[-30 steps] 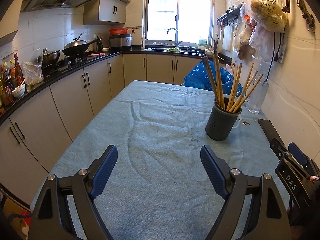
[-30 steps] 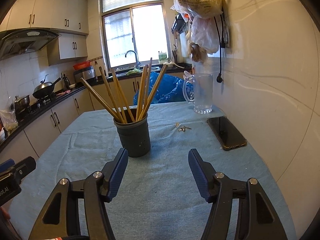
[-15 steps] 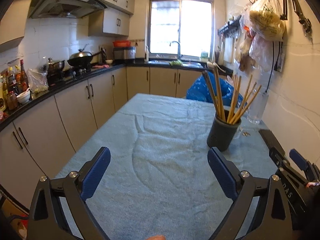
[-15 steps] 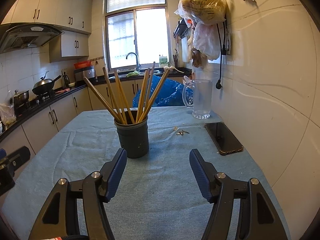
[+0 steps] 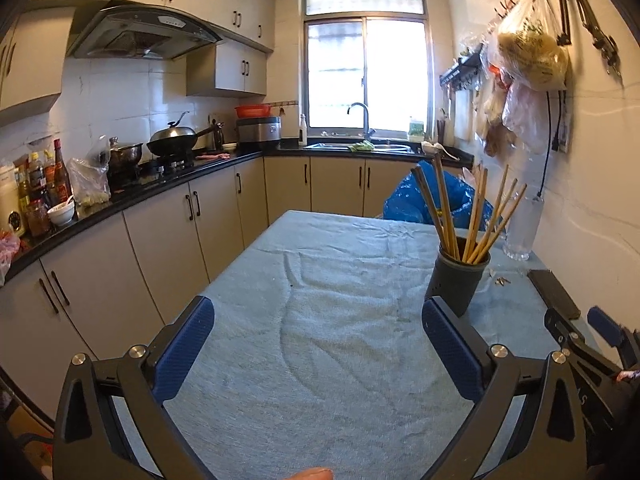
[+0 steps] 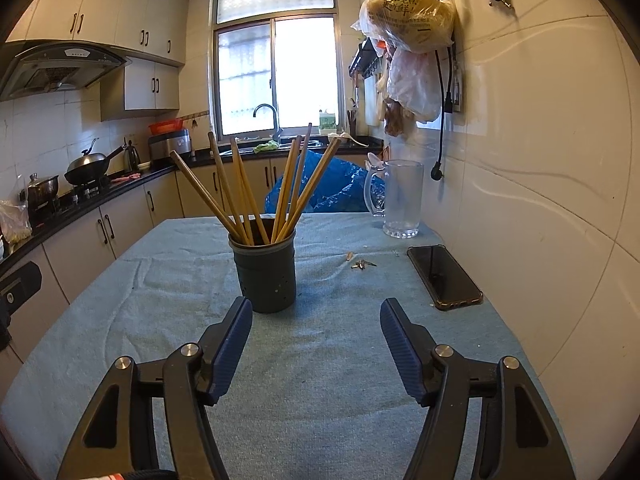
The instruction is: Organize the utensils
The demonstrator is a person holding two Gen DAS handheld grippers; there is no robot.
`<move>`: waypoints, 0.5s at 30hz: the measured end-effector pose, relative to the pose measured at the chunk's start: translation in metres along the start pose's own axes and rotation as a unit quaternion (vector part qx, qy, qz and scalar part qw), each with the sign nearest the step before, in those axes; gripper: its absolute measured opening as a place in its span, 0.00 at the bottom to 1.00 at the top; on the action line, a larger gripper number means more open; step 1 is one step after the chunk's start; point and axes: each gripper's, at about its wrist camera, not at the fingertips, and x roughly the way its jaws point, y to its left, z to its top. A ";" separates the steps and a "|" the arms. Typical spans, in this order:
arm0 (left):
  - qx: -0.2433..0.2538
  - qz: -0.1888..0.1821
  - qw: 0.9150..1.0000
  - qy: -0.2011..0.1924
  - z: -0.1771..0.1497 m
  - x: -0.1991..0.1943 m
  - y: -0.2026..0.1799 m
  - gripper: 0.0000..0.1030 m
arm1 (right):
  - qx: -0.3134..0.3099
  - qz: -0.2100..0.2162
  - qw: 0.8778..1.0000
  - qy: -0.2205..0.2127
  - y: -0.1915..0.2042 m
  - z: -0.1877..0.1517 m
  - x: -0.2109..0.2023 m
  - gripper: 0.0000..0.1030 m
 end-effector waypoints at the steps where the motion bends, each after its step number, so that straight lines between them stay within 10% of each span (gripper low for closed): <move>1: 0.002 -0.003 1.000 0.003 0.000 0.001 -0.001 1.00 | 0.000 0.000 1.000 0.000 0.000 0.000 0.000 0.69; 15: -0.011 -0.026 0.999 0.043 -0.010 0.009 -0.002 1.00 | -0.004 -0.003 1.000 0.006 0.000 -0.004 0.000 0.70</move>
